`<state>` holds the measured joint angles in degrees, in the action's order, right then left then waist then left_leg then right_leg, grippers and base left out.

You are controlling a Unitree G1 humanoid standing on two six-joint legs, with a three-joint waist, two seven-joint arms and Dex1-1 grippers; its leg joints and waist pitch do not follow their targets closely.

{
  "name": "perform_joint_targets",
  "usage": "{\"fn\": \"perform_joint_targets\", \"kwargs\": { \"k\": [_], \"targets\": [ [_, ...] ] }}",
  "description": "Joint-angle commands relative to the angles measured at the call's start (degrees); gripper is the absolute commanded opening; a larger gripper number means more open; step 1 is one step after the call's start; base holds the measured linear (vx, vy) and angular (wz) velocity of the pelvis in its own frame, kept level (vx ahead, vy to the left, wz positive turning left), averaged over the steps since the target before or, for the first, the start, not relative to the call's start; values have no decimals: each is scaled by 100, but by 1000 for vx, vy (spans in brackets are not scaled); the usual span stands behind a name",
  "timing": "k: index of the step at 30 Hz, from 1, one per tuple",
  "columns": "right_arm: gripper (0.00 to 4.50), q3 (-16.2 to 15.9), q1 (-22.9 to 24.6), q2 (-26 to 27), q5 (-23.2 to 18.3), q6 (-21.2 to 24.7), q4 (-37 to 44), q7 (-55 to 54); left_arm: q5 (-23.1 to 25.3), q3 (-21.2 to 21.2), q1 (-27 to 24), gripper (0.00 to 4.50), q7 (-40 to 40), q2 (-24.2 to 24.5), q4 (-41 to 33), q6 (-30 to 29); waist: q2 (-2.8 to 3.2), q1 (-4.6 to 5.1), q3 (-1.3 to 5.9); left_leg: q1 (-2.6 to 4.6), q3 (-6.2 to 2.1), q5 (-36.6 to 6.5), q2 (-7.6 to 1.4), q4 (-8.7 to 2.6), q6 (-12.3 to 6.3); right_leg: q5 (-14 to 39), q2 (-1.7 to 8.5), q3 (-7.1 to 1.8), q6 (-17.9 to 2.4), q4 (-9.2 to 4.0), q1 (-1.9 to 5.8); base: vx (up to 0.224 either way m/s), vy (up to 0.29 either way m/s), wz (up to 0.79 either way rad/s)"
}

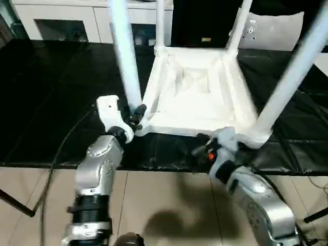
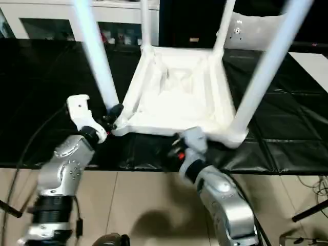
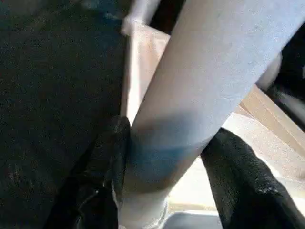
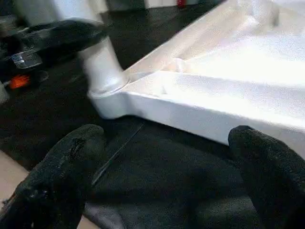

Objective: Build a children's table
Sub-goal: Flip table

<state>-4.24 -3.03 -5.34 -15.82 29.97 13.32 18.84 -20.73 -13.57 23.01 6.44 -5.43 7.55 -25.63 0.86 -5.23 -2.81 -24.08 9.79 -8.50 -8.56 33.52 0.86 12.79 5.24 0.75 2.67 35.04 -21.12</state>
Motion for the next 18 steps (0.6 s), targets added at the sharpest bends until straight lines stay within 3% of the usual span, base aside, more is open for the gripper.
{"fn": "perform_joint_targets", "kwargs": {
  "k": [1, 6, 10, 18],
  "targets": [
    [450, 152, -70, 22, -110, 121, 5, -133, -942, -247, -18, 207, -140, -384, 21, -281, -58, -3, 291, 229, -165, -2091, -364, -479, 197, 1347, 299, -131, -912, -500, 8, 0, 0, 0],
    [450, 460, -139, 268, -254, 187, -71, -451, -1188, -374, -44, 208, -440, -827, -257, -670, -45, 7, 320, 210, -179, -1934, -362, -485, 237, 1065, 263, -121, -770, -473, 18, 0, 0, 0],
    [450, 610, -308, 442, -344, -17, -206, -539, -1236, -348, -68, 208, -548, -997, -404, -845, -36, 18, 325, 211, -169, -1808, -368, -483, 240, 739, 244, -119, -702, -460, 25, 0, 0, 0],
    [450, 1338, -1340, 954, -585, -794, -1564, -1066, -1608, -275, -109, 208, -815, -1058, -515, -1086, -16, 13, 367, 224, -140, -1495, -354, -450, 209, 392, 236, -106, -747, -420, 43, 0, 0, 0]
  ]
}}
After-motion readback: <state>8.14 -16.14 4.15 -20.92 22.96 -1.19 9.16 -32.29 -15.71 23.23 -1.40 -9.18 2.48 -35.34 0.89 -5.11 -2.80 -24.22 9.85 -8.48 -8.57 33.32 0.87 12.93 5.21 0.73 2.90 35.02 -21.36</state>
